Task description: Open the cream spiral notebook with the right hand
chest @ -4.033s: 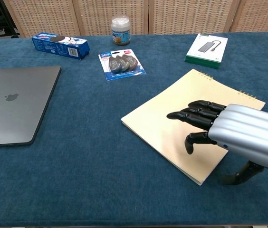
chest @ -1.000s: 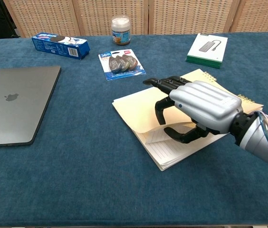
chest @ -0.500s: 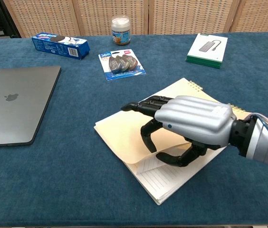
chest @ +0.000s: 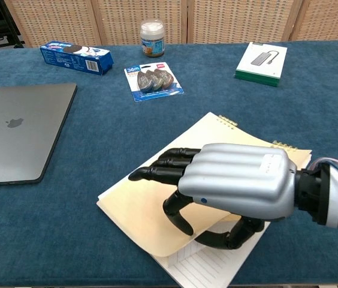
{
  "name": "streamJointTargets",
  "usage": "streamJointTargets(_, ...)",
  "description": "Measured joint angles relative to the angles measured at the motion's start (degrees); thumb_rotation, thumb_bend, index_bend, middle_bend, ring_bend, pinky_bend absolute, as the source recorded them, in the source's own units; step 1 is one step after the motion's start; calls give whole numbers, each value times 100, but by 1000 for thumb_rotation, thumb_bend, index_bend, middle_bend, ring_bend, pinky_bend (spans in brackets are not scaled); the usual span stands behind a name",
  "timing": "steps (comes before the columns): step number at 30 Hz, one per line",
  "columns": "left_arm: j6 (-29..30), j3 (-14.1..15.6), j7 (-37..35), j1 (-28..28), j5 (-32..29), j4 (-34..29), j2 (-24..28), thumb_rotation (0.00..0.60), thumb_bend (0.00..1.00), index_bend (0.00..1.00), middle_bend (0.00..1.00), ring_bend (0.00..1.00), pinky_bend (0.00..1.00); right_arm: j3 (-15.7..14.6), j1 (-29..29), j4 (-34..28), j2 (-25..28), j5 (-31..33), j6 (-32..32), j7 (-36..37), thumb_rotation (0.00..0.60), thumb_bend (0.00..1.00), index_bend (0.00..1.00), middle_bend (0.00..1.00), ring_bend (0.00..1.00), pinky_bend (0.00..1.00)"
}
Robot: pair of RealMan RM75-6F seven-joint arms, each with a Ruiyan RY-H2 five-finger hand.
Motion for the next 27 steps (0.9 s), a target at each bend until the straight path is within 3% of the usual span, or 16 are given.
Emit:
streamJointTargets(9, -22, -2, -22, -9, -17, -2, 10, 600, 0, 0, 0, 0, 0, 185, -4, -154, 73, 295, 120, 356, 600, 906, 759, 4, 0, 0)
streamJointTargets(15, -91, 34, -47, -29, 8, -23, 40, 600, 0, 0, 0, 0, 0, 597, -62, -362, 167, 979, 267, 926, 600, 945, 759, 8, 0, 0)
streamJointTargets(21, -82, 33, -47, -27, 5, -35, 41, 600, 0, 0, 0, 0, 0, 1297, -170, -521, 275, 2466, 479, 1293, 600, 979, 769, 35, 0, 0)
streamJointTargets(27, -67, 48, -67, -20, 39, -33, 48, 600, 0, 0, 0, 0, 0, 2076, -204, -473, 437, 4543, 632, 1374, 600, 981, 769, 35, 0, 0)
